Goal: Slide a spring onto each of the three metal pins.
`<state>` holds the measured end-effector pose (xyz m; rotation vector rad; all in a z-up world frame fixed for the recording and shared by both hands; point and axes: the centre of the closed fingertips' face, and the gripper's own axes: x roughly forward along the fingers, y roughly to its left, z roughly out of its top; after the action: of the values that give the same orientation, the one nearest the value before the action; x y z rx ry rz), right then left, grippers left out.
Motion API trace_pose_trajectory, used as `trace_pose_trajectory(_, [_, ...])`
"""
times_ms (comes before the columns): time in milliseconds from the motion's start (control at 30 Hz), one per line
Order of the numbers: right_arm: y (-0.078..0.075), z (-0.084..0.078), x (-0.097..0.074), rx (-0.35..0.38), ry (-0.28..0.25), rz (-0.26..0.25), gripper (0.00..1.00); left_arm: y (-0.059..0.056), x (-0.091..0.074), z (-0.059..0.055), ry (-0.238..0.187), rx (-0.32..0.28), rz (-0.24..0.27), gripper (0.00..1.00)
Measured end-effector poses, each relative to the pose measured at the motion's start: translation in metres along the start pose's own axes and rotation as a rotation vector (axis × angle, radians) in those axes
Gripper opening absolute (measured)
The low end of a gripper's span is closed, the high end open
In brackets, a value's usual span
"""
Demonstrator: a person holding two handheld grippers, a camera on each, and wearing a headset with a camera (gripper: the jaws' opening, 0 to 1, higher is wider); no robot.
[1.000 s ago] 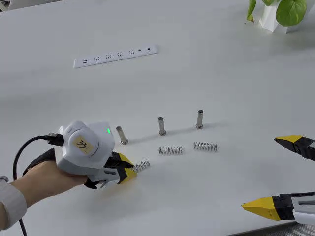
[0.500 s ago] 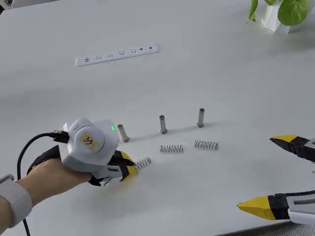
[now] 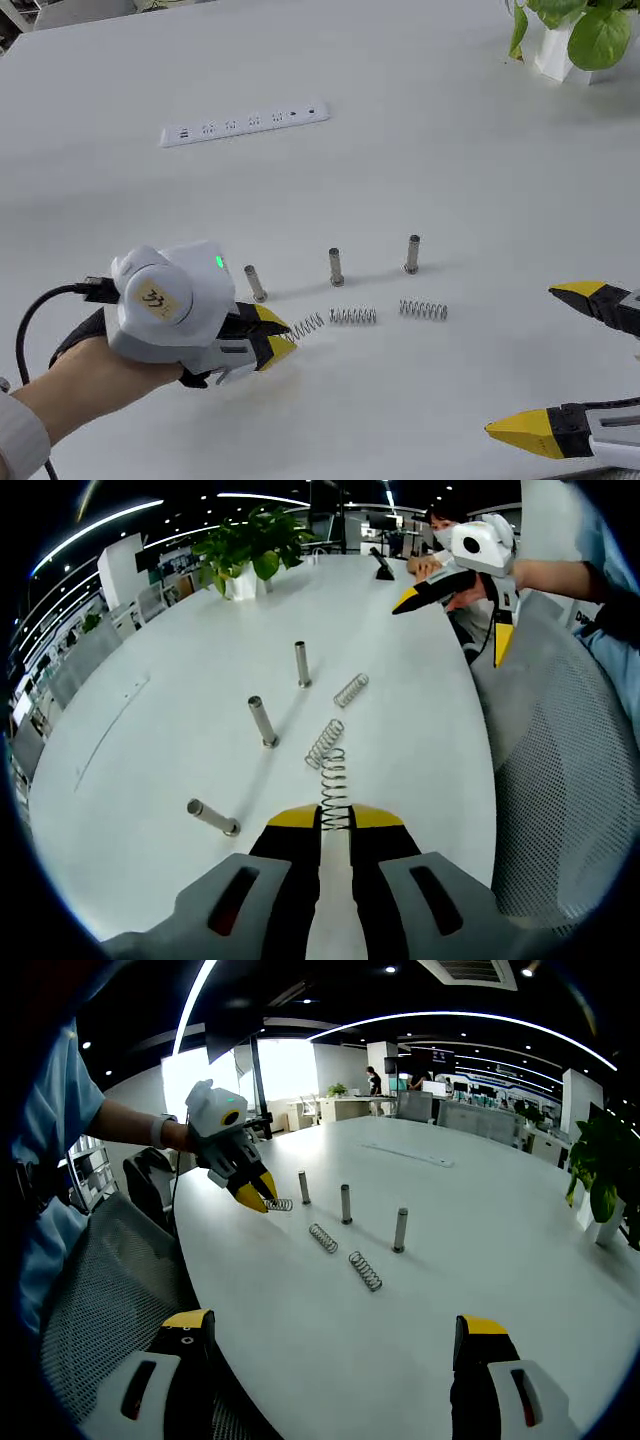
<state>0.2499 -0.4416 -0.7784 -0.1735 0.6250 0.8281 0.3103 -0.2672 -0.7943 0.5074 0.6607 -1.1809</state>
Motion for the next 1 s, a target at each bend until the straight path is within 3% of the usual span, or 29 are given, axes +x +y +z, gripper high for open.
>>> trace_pose_trajectory(233, [0.0, 0.007, 0.004, -0.039, 0.008, 0.022, 0.99, -0.01, -0.011, 0.011, -0.045, 0.004, 0.012, 0.07])
trace_pose_trajectory(667, [0.006, 0.036, 0.019, -0.167, 0.024, 0.118, 0.99, -0.026, -0.022, 0.028, -0.127, 0.029, -0.001, 0.07])
trace_pose_trajectory(1000, [0.021, 0.058, 0.036, -0.273, 0.035, 0.226, 0.89, -0.039, -0.019, 0.041, -0.139, 0.085, -0.036, 0.07])
